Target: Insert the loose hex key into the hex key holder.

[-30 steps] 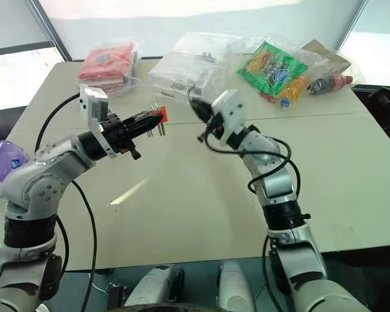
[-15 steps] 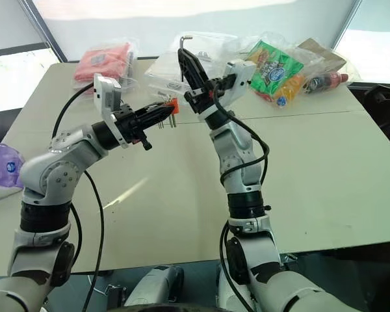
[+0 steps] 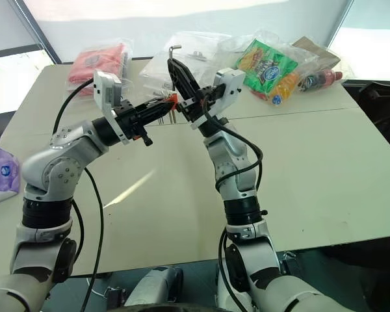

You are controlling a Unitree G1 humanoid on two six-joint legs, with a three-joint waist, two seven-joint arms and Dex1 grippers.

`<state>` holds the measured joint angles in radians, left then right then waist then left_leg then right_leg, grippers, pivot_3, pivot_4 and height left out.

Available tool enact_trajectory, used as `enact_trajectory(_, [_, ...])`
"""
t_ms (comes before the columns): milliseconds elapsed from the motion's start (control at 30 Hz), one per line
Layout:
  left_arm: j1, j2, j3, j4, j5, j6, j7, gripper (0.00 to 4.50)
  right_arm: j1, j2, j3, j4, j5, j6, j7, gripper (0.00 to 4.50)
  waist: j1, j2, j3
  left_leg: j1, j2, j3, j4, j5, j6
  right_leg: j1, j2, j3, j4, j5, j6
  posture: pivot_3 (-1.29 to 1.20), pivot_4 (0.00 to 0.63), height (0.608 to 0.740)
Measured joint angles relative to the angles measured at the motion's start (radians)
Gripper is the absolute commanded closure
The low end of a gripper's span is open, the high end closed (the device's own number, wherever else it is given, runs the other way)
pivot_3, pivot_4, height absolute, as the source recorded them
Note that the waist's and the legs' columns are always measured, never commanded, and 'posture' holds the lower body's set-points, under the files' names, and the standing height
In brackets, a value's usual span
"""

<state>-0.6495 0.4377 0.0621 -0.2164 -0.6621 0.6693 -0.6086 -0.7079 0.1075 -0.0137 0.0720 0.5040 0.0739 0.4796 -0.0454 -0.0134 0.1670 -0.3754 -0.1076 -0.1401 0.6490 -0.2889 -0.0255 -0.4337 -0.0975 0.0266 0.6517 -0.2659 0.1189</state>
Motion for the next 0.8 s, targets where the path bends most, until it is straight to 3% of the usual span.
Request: enact_trajectory(800, [0.000,0.007,0.002,0.000,-0.001,0.000,0.001,4.50,0.013,-0.027,0.018,0.000,-0.020,0.000,0.004,4.39,0.001,0.000,0.000,0.000,0.000,0.000,0.000,0.000,0.000,0.000,0.000,0.000,0.000,0.000,0.000,0.00,0.150,0.740])
